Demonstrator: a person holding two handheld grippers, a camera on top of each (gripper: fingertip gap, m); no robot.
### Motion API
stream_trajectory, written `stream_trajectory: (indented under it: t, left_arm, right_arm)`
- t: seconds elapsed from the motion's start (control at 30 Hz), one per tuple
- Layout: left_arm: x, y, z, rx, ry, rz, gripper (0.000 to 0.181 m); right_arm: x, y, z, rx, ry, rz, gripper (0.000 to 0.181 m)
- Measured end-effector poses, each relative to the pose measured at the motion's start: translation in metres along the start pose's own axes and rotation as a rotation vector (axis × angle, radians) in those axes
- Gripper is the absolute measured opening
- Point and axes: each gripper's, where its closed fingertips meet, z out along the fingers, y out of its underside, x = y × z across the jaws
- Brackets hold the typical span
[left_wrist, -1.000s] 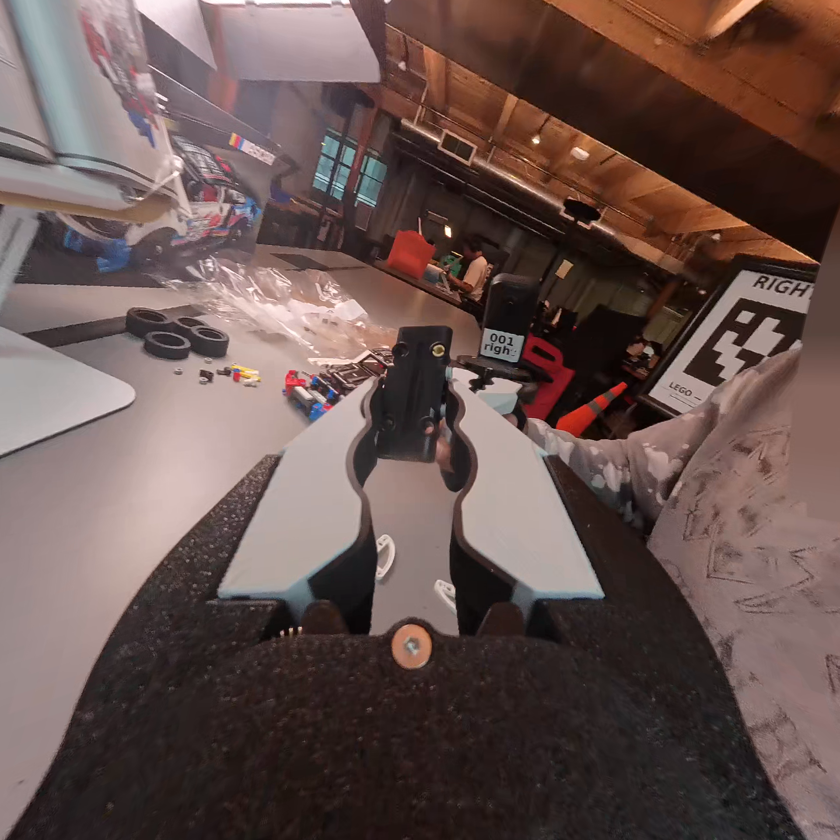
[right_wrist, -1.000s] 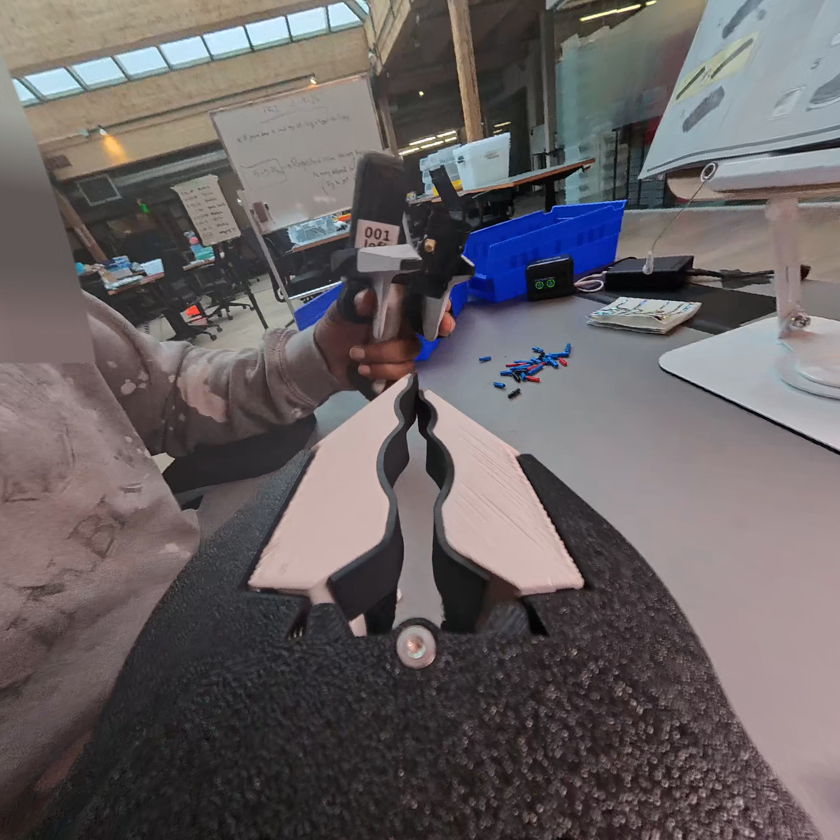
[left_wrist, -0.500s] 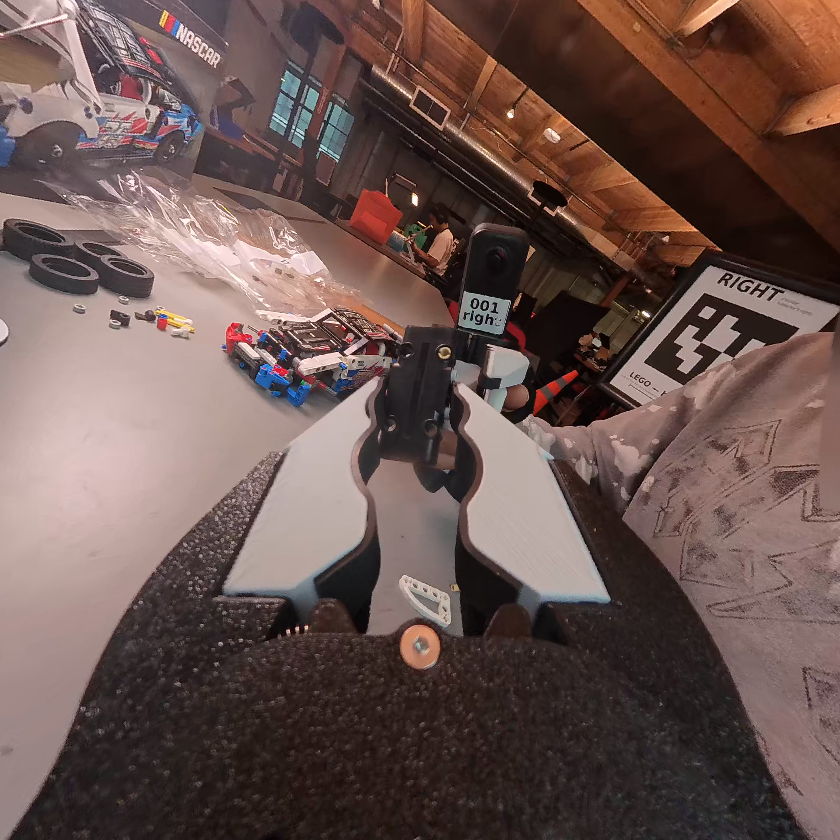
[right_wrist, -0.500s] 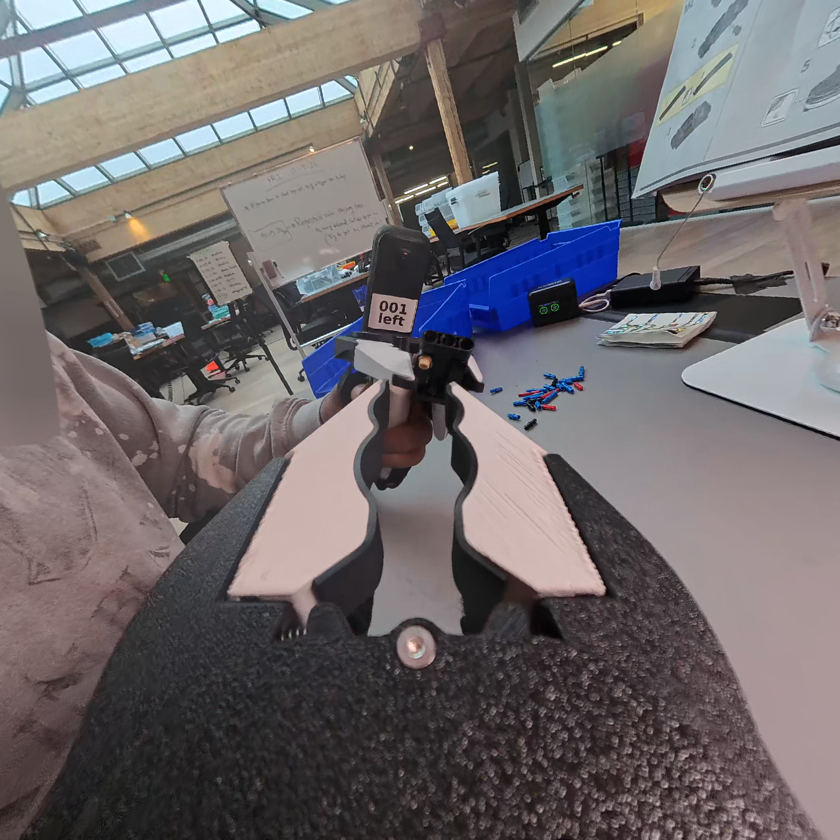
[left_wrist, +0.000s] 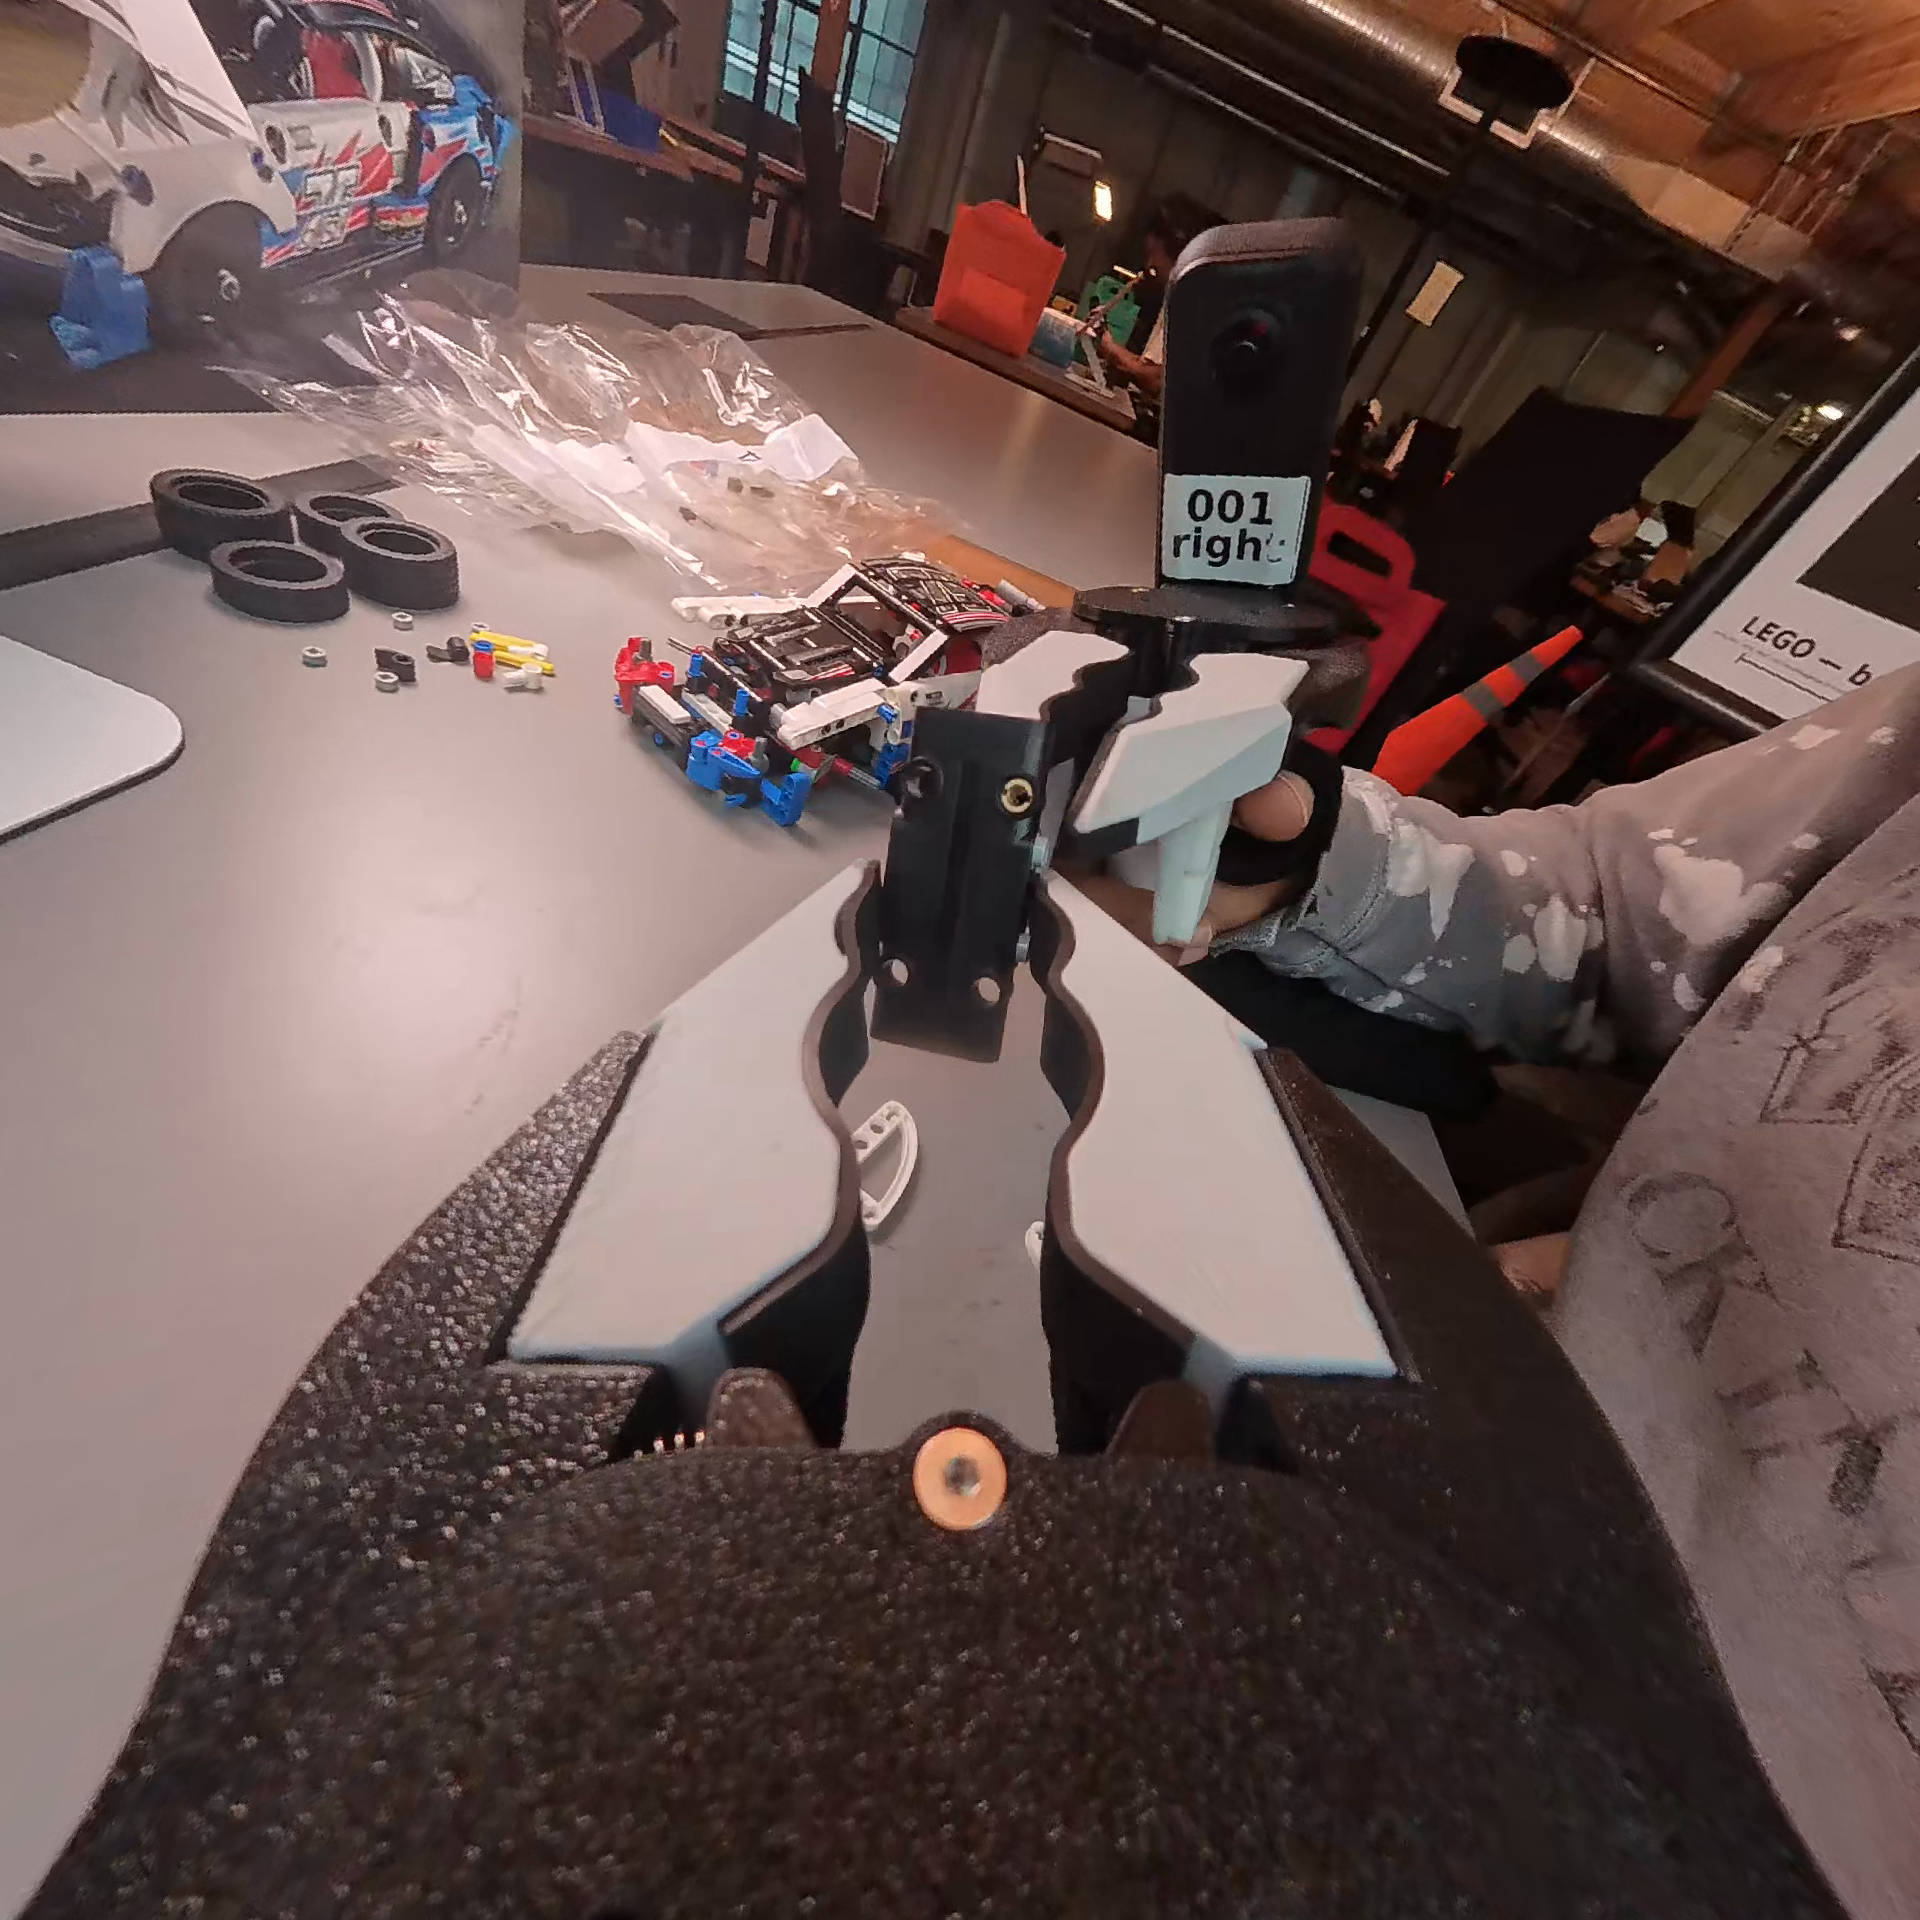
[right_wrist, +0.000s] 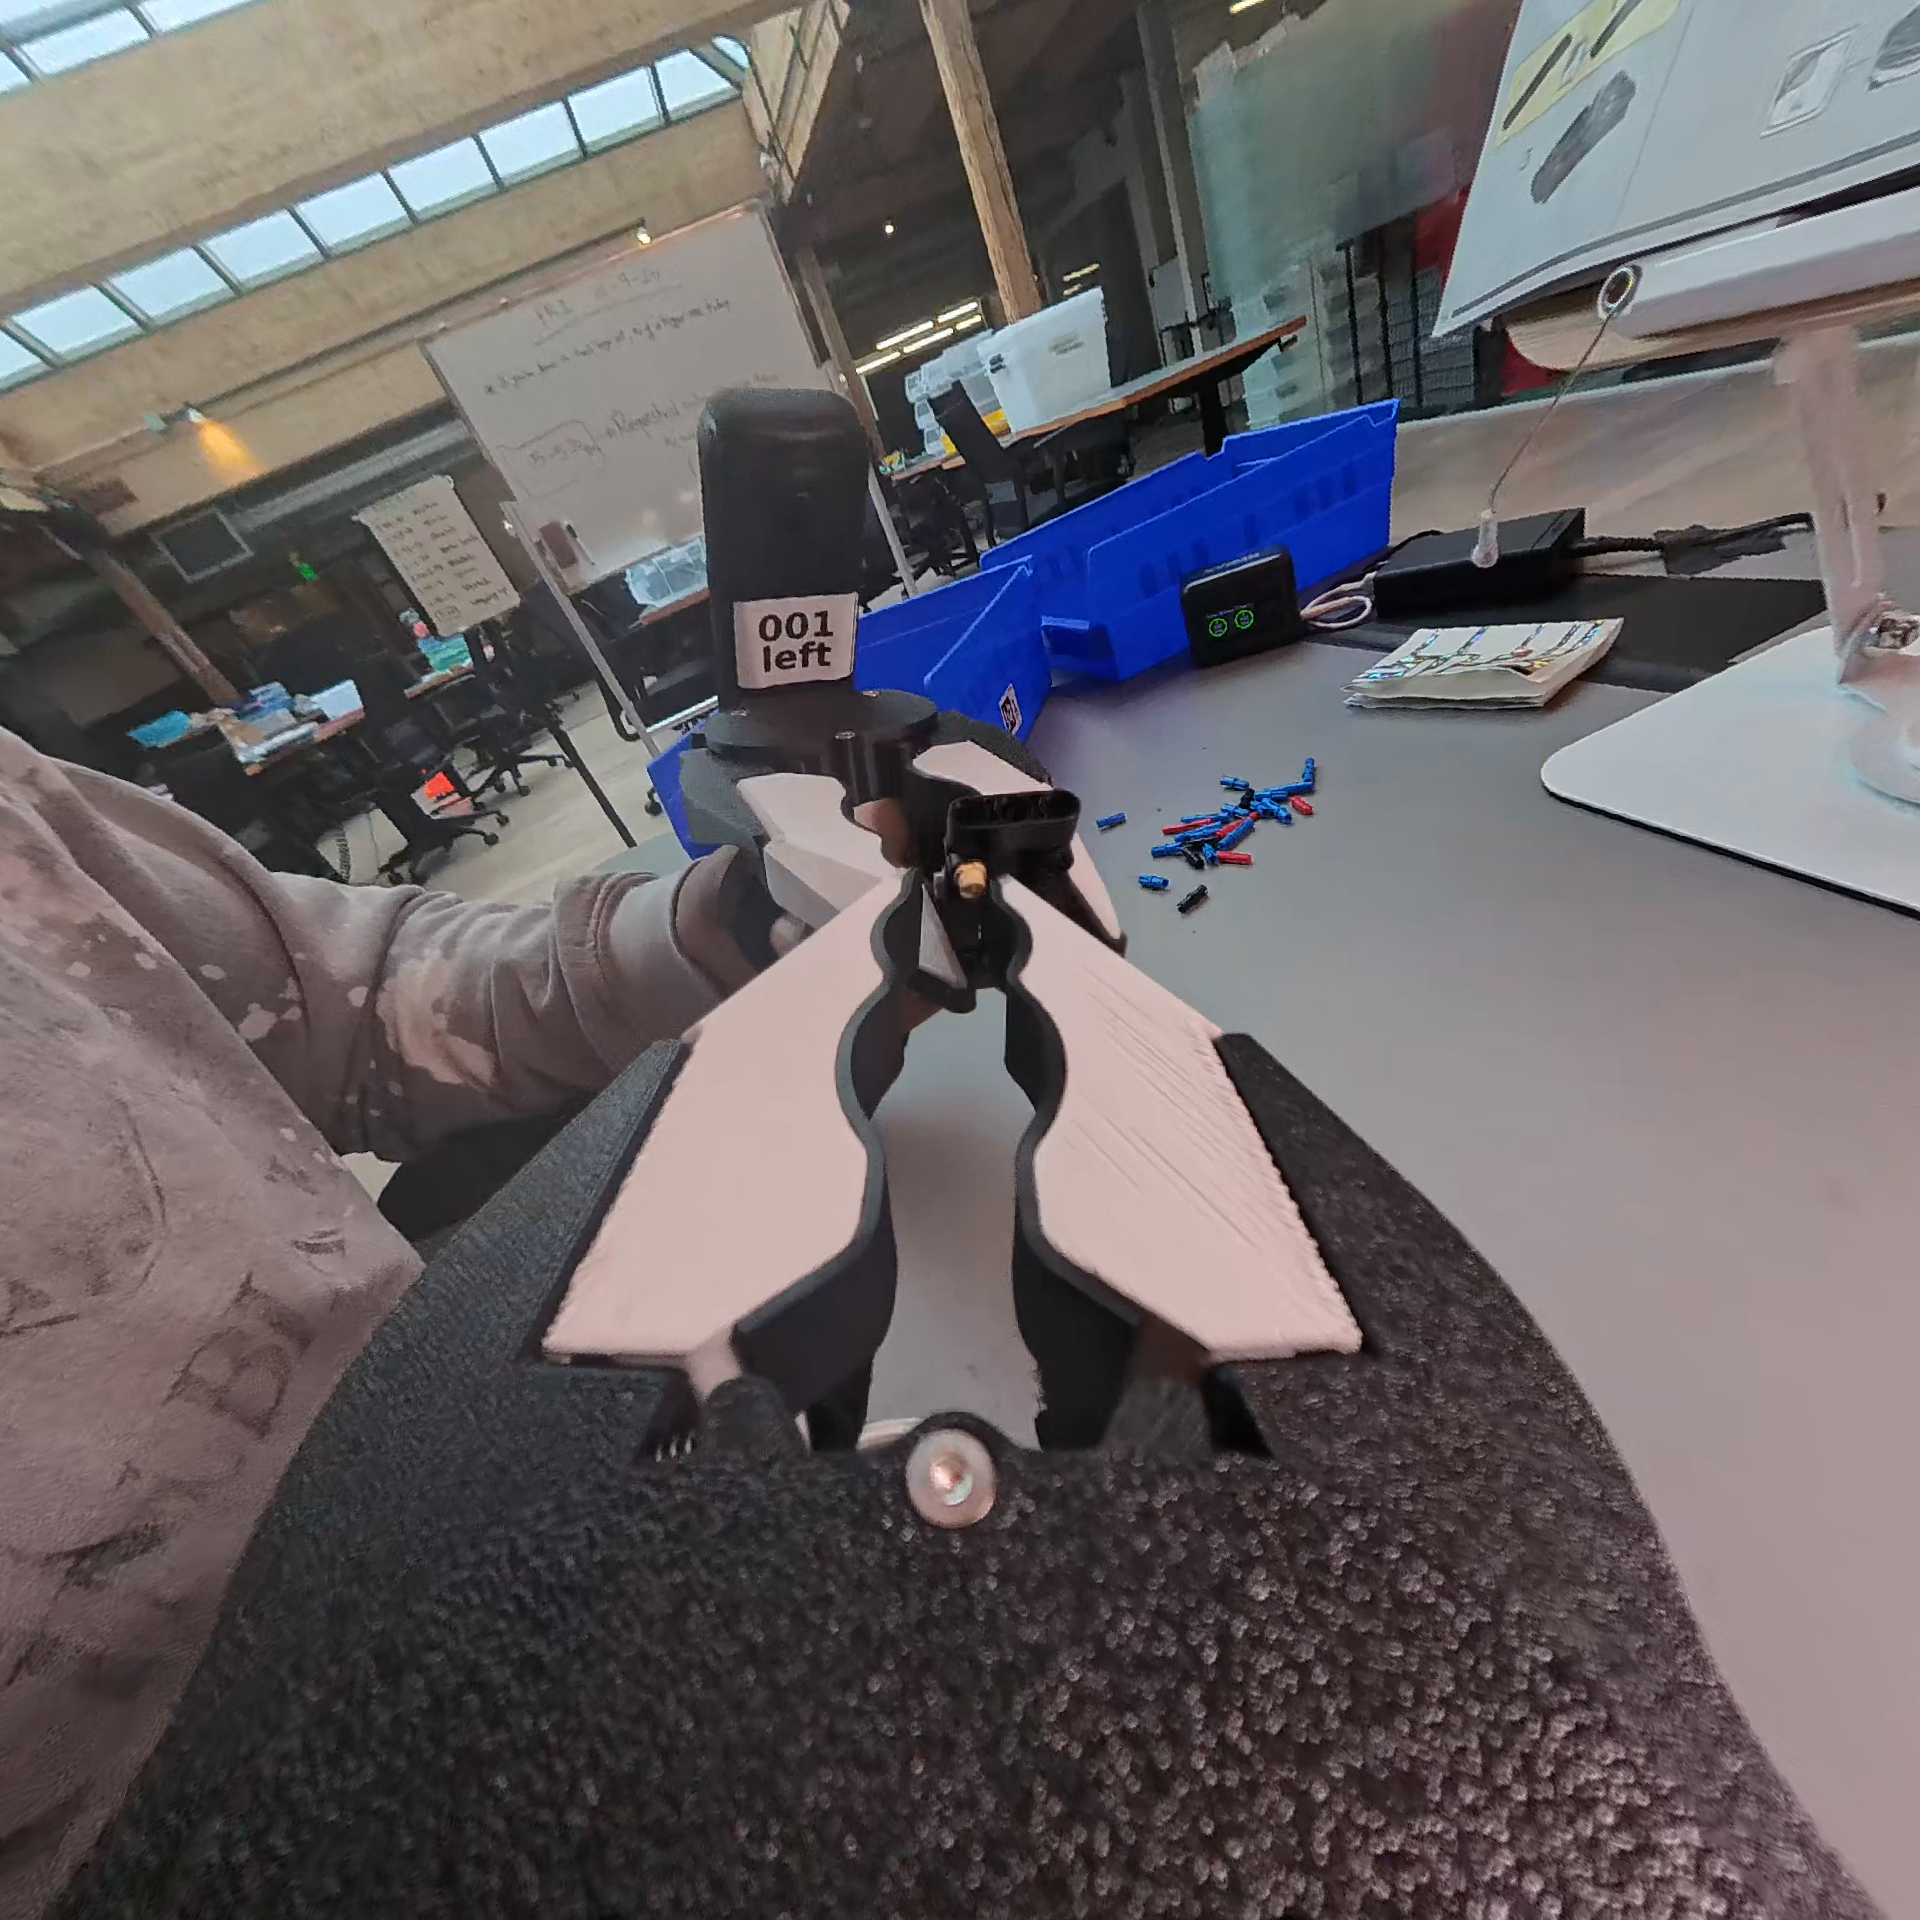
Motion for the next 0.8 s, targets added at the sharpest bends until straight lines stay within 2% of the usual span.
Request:
stream_trajectory:
  t: [0.13, 0.2, 0.3, 0.4, 0.5, 0.53, 0.57, 0.8]
  left_arm:
    - [0.007, 0.002, -0.002, -0.013, 0.078, -0.065, 0.026]
    - [0.018, 0.004, -0.004, -0.017, 0.199, -0.154, 0.027]
    - [0.045, 0.008, -0.008, -0.043, 0.425, -0.274, 0.027]
    - [0.062, 0.013, -0.007, -0.073, 0.532, -0.329, 0.026]
    - [0.075, 0.018, -0.008, -0.108, 0.6, -0.344, 0.026]
    - [0.075, 0.017, -0.008, -0.108, 0.601, -0.346, 0.026]
    - [0.072, 0.017, -0.007, -0.104, 0.577, -0.343, 0.024]
    - [0.032, 0.022, 0.003, -0.111, 0.265, -0.192, 0.016]
  right_arm:
    - [0.005, -0.008, -0.007, 0.03, 0.005, 0.002, 0.019]
    - [0.004, -0.012, -0.014, 0.032, -0.028, -0.021, 0.033]
    - [-0.007, -0.008, -0.02, 0.014, -0.158, 0.008, 0.041]
    - [-0.03, 0.004, -0.02, -0.035, -0.315, 0.036, 0.03]
    - [-0.043, 0.009, -0.017, -0.051, -0.363, 0.006, 0.018]
    - [-0.043, 0.009, -0.018, -0.055, -0.367, 0.012, 0.018]
    - [-0.038, 0.009, -0.018, -0.054, -0.344, 0.028, 0.009]
    - [0.0, 0.007, -0.013, -0.037, -0.13, 0.112, 0.008]
